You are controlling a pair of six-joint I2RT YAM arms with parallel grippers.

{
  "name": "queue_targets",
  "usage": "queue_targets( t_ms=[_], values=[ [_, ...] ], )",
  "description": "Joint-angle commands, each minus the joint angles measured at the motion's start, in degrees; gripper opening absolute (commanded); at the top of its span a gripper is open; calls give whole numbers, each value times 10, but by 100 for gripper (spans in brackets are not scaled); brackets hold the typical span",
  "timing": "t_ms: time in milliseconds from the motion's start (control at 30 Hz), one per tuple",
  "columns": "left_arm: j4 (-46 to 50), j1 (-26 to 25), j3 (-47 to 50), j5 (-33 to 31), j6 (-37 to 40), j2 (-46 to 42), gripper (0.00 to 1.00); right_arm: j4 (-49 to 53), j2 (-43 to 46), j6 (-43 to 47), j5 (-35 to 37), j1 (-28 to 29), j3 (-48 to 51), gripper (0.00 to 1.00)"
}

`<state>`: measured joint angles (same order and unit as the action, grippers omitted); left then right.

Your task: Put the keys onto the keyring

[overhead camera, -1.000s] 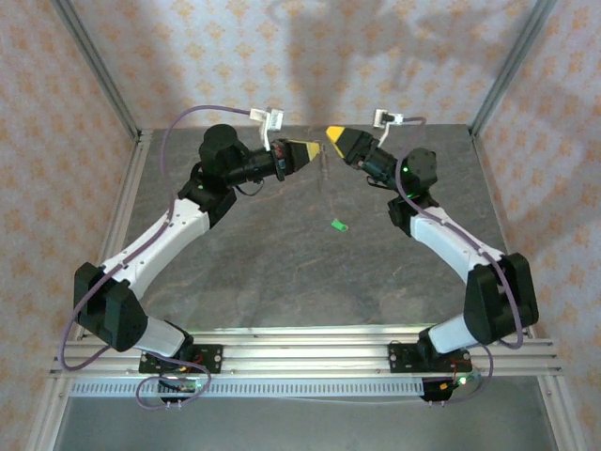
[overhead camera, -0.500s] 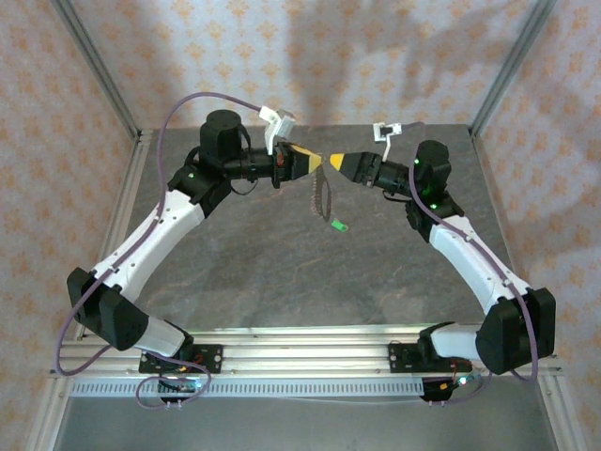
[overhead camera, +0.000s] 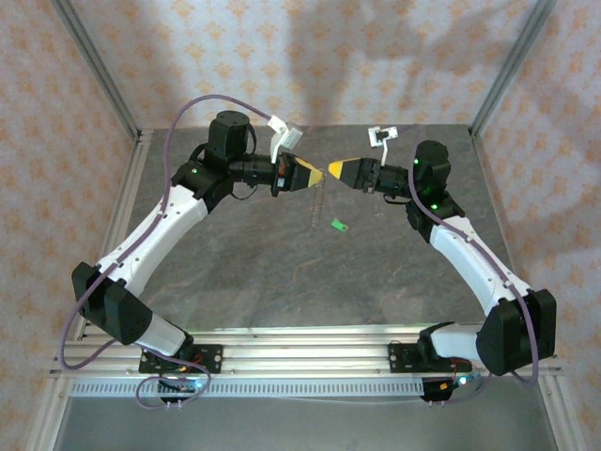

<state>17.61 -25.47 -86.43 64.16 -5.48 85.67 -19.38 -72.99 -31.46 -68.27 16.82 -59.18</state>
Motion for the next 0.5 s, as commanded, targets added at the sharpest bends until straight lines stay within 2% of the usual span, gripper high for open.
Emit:
queue_targets(
  t_ms=[0,467],
  values=[
    [10,-1,-29,26,18,4,0,-41,15,-7,-22,2,-22,37],
    [21,-6,-40,32,28,13,0,-59,10,-17,-31,24,-29,29]
  ],
)
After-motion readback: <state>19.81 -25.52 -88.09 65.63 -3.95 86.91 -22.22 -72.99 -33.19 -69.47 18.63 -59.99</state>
